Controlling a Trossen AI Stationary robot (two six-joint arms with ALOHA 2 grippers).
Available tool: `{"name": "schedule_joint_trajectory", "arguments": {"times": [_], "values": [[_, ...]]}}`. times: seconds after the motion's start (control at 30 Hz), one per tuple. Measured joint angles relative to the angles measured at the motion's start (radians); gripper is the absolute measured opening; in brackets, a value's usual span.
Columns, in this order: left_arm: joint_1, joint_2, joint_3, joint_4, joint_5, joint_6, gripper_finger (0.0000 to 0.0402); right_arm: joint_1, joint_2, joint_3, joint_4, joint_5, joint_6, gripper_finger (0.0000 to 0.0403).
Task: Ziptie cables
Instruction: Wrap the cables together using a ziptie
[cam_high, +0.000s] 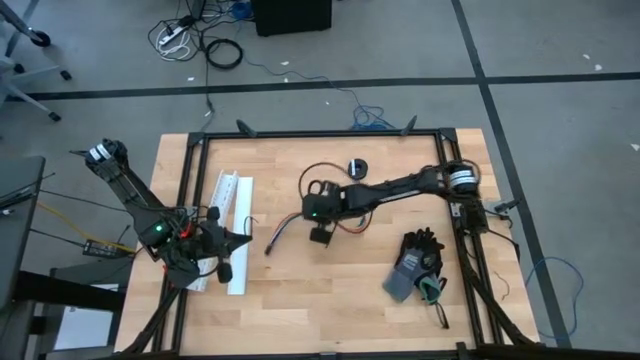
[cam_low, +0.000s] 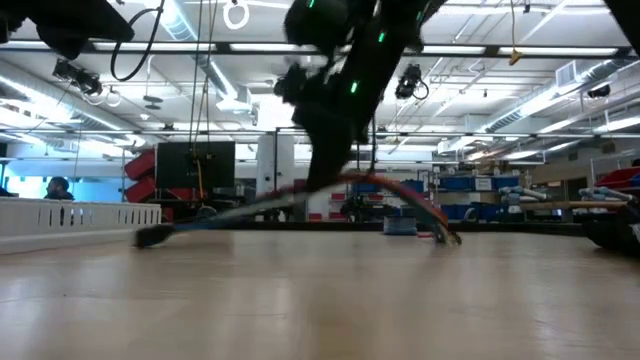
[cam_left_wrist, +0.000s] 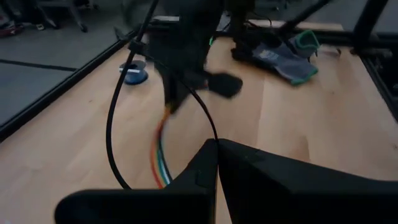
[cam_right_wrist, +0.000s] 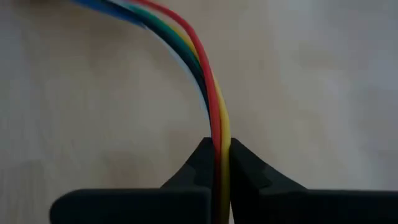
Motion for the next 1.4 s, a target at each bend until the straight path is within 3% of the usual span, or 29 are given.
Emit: {"name": "schedule_joint_trajectory", "arguments": {"times": [0.17, 0.23, 0.33, 0.47, 0.57, 0.67, 0.87, 1.03, 1.13, 1.27, 1.4], "values": [[0.0, 0.02, -0.065, 0.052, -0.108, -0.116, 0.0, 0.03, -0.163, 0.0, -0.125, 0.097, 0.026, 0.0013], [0.0, 0.028, -0.132, 0.155, -0.155, -0.151, 0.0, 0.042, -0.221, 0.001, -0.168, 0.125, 0.044, 0.0013], [0.0, 0.059, -0.264, 0.436, -0.215, -0.132, 0.0, 0.056, -0.287, 0.001, -0.198, 0.144, 0.068, 0.0013], [0.001, 0.18, -0.43, 1.006, -0.305, 0.031, 0.0, 0.065, -0.345, 0.001, -0.192, 0.163, 0.082, 0.0013], [0.01, 0.315, -0.49, 1.348, -0.289, 0.157, 0.0, 0.065, -0.371, 0.001, -0.187, 0.189, 0.09, 0.0013], [0.036, 0.431, -0.495, 1.553, -0.209, 0.27, 0.0, 0.064, -0.385, 0.001, -0.135, 0.189, 0.077, 0.0013], [0.102, 0.524, -0.474, 1.88, -0.019, 0.567, 0.0, 0.065, -0.386, 0.001, 0.047, 0.04, 0.017, 0.0013], [0.13, 0.522, -0.474, 2.0, -0.007, 0.711, 0.0, 0.071, -0.396, 0.002, 0.06, 0.033, 0.009, 0.0013], [0.152, 0.522, -0.474, 1.997, -0.014, 0.712, 0.0, 0.072, -0.422, 0.002, 0.059, 0.034, 0.007, 0.0013], [0.174, 0.522, -0.471, 2.017, 0.079, 0.674, 0.0, 0.072, -0.447, 0.002, 0.064, 0.05, 0.005, 0.0013], [0.189, 0.523, -0.459, 1.997, 0.082, 0.66, 0.0, 0.076, -0.464, 0.002, 0.085, 0.052, -0.006, 0.0013]]}}
